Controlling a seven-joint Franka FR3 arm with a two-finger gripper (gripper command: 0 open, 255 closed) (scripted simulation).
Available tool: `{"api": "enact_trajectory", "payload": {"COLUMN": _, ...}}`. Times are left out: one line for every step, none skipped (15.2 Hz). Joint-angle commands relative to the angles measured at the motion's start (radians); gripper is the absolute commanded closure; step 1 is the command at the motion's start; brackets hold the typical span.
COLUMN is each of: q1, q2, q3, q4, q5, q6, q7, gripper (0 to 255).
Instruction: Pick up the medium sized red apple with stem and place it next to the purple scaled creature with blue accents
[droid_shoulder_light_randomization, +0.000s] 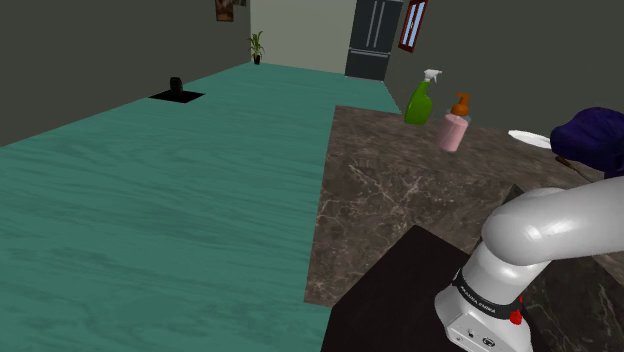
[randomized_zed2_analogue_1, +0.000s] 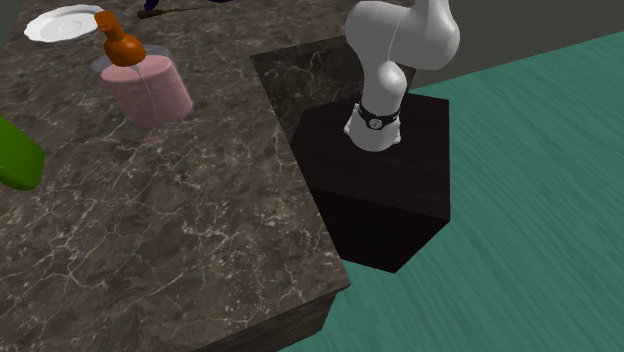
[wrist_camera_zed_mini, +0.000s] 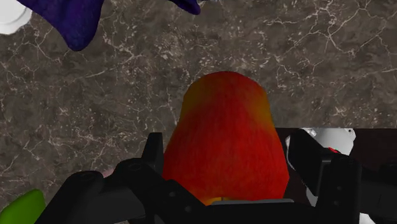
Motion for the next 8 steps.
{"api": "enact_trajectory", "payload": {"q1": -0.012, "q2": -0.025, "q3": -0.013, "q4": 0.004, "q5": -0.027, "q6": -0.010, "q7": -0.044, "gripper": 255}}
{"api": "enact_trajectory", "payload": {"q1": -0.014, "q2": -0.030, "q3": -0.025, "q4": 0.020, "q5": -0.040, "q6": -0.017, "q7": -0.070, "gripper": 255}}
{"api": "enact_trajectory", "payload": {"q1": -0.014, "q2": -0.034, "q3": -0.039, "q4": 0.036, "q5": -0.053, "q6": -0.024, "q7": -0.097, "gripper": 255}}
{"api": "enact_trajectory", "payload": {"q1": -0.014, "q2": -0.036, "q3": -0.053, "q4": 0.055, "q5": -0.066, "q6": -0.031, "q7": -0.124, "gripper": 255}}
{"api": "enact_trajectory", "payload": {"q1": -0.012, "q2": -0.038, "q3": -0.068, "q4": 0.074, "q5": -0.080, "q6": -0.038, "q7": -0.152, "gripper": 255}}
{"api": "enact_trajectory", "payload": {"q1": -0.009, "q2": -0.039, "q3": -0.084, "q4": 0.096, "q5": -0.093, "q6": -0.044, "q7": -0.181, "gripper": 255}}
{"api": "enact_trajectory", "payload": {"q1": -0.005, "q2": -0.039, "q3": -0.101, "q4": 0.119, "q5": -0.107, "q6": -0.051, "q7": -0.211, "gripper": 255}}
{"api": "enact_trajectory", "payload": {"q1": 0.000, "q2": -0.038, "q3": -0.120, "q4": 0.144, "q5": -0.120, "q6": -0.057, "q7": -0.241, "gripper": 255}}
